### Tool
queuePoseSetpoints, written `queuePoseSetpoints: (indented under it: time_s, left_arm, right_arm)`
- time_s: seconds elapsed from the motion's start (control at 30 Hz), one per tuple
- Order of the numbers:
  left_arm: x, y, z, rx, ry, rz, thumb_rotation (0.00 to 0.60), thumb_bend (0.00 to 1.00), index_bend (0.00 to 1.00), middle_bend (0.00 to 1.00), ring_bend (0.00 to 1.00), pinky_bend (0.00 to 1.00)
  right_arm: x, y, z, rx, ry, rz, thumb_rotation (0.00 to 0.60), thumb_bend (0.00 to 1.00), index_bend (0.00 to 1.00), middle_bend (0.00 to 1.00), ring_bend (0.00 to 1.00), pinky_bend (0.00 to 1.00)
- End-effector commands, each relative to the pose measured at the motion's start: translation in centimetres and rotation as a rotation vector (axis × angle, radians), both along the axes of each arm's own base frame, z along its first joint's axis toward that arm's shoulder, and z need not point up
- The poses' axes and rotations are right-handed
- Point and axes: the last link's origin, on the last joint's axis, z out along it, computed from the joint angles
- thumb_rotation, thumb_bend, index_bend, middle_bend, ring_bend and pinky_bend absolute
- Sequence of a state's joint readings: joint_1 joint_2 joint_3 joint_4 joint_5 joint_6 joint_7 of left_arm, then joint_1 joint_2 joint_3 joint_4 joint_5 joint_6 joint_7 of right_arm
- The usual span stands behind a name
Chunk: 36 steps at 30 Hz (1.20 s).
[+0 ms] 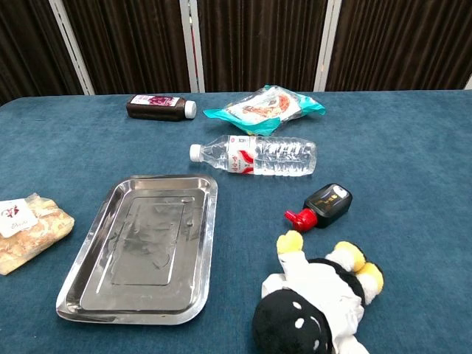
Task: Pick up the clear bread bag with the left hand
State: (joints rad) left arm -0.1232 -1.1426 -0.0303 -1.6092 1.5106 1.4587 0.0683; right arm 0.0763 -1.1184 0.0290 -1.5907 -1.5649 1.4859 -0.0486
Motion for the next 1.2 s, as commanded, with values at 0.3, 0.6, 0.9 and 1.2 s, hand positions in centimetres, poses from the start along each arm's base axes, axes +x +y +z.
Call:
queuePoseSetpoints:
  time_s: [0.3,0.6,0.9,1.2]
  left_arm:
    - [-0.2,-0.1,0.0,-0.007,0.003,0.010,0.600,0.01,0.00,0.00,0.00,0.00]
    - [-0.4,1.3,-1.4,-0.122,0.027,0.061,0.600,0.01,0.00,0.00,0.00,0.00]
    - [0.2,3.9,-5.6,-0.293,0.143,0.085,0.600,0.02,0.00,0.00,0.00,0.06]
    - [1.6,6.0,-10.0,-0.380,0.227,0.090,0.600,0.04,0.00,0.00,0.00,0.11]
  right_arm:
    - [0.2,-0.1,-0.1,0.003,-0.004,0.006,0.600,0.30,0.00,0.00,0.00,0.14]
    - [0.3,0.0,-0.2,0.001,-0.009,0.012,0.600,0.30,0.00,0.00,0.00,0.14]
    - [0.3,-0.1,0.1,-0.005,-0.026,0.015,0.600,0.30,0.00,0.00,0.00,0.14]
    - [0.4,-0.1,0.2,-0.010,-0.037,0.019,0.600,0.30,0.00,0.00,0.00,0.14]
